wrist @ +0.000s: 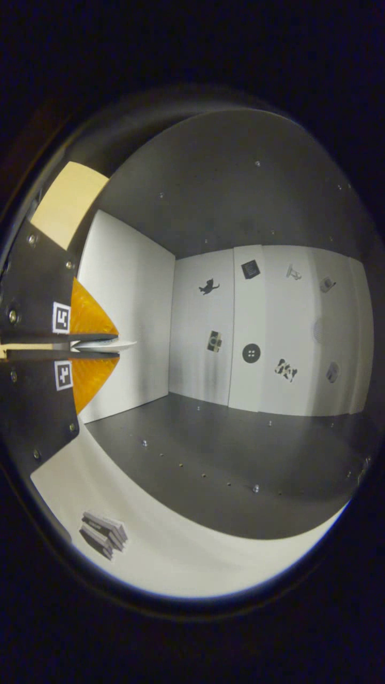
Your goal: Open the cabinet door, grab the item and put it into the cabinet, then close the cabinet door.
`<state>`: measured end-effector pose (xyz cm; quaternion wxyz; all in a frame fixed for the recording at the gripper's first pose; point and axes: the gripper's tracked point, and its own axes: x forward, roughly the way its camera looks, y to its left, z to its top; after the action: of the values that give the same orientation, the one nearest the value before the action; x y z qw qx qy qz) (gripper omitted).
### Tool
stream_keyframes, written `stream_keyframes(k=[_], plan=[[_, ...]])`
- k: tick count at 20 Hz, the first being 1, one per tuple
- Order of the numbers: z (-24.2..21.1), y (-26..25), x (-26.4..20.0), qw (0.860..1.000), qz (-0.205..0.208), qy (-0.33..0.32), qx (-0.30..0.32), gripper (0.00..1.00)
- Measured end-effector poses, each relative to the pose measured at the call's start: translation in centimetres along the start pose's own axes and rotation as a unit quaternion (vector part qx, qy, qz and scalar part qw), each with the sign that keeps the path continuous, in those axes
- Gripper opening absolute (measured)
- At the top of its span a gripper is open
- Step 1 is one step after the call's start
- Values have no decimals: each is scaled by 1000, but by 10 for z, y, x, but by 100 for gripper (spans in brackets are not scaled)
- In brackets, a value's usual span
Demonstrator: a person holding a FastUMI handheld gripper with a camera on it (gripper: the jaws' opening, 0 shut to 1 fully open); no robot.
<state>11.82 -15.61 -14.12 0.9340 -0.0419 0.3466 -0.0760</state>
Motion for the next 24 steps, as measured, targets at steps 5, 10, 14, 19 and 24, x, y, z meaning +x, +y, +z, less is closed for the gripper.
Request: stream_keyframes(k=[5, 10, 14, 19, 24], plan=[[-6, 3, 28, 999, 9, 44, 1, 4], [2, 4, 52, 997, 10, 69, 9, 4], [8, 3, 60, 997, 11, 69, 29, 12], [9, -1, 63, 998, 6, 60, 23, 16], [25, 3, 55, 1000, 10, 13, 23, 30]])
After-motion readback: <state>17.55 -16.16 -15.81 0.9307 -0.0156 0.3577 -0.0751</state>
